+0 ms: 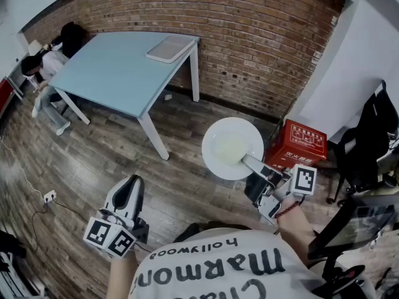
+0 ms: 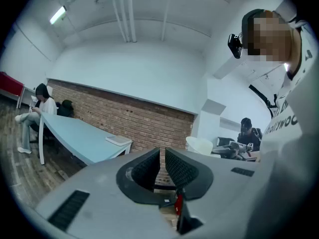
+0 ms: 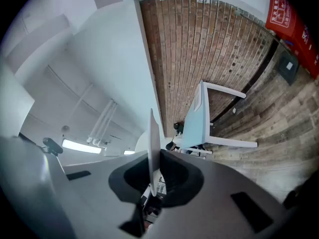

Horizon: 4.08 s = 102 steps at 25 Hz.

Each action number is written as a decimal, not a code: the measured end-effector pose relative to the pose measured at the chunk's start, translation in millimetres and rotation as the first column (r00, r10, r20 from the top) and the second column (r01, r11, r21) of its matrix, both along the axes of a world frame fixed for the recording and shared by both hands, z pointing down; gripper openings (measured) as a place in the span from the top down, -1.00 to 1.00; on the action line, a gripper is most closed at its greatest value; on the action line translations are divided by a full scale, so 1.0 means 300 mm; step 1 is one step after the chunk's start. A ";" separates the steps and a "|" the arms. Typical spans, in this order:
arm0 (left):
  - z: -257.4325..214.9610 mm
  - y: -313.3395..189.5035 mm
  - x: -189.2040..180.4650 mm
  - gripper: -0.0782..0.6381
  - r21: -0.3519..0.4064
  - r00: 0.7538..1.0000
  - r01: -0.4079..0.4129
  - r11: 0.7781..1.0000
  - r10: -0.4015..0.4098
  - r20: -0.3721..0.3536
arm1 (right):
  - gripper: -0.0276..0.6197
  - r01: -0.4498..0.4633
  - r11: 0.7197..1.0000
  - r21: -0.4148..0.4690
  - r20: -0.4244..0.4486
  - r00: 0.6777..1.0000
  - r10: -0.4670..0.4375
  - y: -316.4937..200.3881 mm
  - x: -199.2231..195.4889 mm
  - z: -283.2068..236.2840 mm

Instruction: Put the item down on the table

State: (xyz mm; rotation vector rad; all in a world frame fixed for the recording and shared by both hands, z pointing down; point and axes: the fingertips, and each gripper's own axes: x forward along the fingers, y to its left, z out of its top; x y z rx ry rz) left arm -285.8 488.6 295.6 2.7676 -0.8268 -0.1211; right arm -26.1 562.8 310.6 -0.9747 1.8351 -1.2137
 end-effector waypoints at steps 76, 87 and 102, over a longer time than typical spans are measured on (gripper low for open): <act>0.100 -0.927 0.637 0.75 -0.024 0.982 0.176 0.984 -0.174 0.066 | 0.82 0.245 0.968 -0.054 0.014 0.970 -0.244 -1.080 0.593 0.168; 0.183 -0.989 0.480 0.75 -0.137 0.968 0.252 0.958 -0.246 0.058 | 0.82 0.302 0.950 -0.086 0.002 0.953 -0.303 -1.200 0.474 0.215; 0.135 -1.410 0.525 0.75 -0.142 0.996 0.081 0.987 -0.085 -0.025 | 0.82 0.168 0.976 -0.141 -0.009 0.985 -0.171 -1.453 0.471 0.216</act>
